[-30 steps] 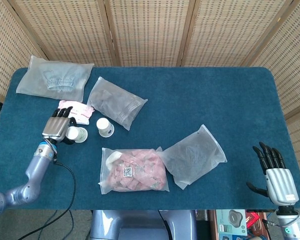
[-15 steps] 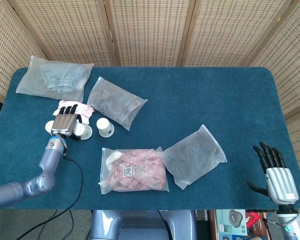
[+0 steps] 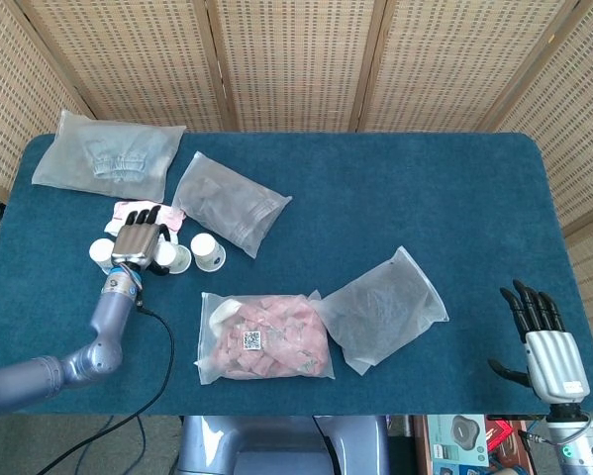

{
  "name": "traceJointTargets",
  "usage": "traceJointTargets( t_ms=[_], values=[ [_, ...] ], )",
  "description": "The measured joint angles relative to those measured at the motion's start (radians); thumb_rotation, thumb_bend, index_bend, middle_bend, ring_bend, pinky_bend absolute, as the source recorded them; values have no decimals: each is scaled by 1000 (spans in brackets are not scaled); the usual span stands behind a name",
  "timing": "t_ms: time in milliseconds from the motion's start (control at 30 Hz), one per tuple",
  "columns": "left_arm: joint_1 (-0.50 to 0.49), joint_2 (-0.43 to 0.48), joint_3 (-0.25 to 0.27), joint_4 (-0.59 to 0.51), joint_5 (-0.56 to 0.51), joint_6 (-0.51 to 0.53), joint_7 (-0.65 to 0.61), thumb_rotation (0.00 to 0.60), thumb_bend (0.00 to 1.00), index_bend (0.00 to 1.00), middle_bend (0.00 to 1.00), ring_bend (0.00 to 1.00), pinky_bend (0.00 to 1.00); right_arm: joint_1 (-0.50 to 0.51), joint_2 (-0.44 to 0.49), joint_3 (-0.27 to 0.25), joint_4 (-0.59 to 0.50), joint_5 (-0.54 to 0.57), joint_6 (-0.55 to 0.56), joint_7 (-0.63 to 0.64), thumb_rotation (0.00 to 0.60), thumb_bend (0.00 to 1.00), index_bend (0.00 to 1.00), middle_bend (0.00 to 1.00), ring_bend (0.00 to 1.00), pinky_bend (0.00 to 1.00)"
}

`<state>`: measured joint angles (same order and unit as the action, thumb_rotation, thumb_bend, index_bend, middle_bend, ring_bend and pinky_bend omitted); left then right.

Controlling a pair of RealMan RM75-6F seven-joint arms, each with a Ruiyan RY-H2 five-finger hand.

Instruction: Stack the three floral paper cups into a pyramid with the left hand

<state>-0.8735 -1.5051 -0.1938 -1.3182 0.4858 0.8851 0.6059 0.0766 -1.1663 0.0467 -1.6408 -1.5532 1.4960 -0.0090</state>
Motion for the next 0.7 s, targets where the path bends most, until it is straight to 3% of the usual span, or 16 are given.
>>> traceJointTargets(
  t_ms=[400, 700],
  values=[
    [2, -21, -6, 20, 2, 31, -14, 600, 187, 396, 0, 0, 0, 0, 0, -2, -2, -4, 1, -1, 600, 93, 0, 0, 0, 0],
    [3, -36, -8, 30, 8, 58, -7, 600, 186, 24, 0, 0, 0, 0, 1, -1, -2, -3, 2, 0, 600, 93, 0, 0, 0, 0]
  ],
)
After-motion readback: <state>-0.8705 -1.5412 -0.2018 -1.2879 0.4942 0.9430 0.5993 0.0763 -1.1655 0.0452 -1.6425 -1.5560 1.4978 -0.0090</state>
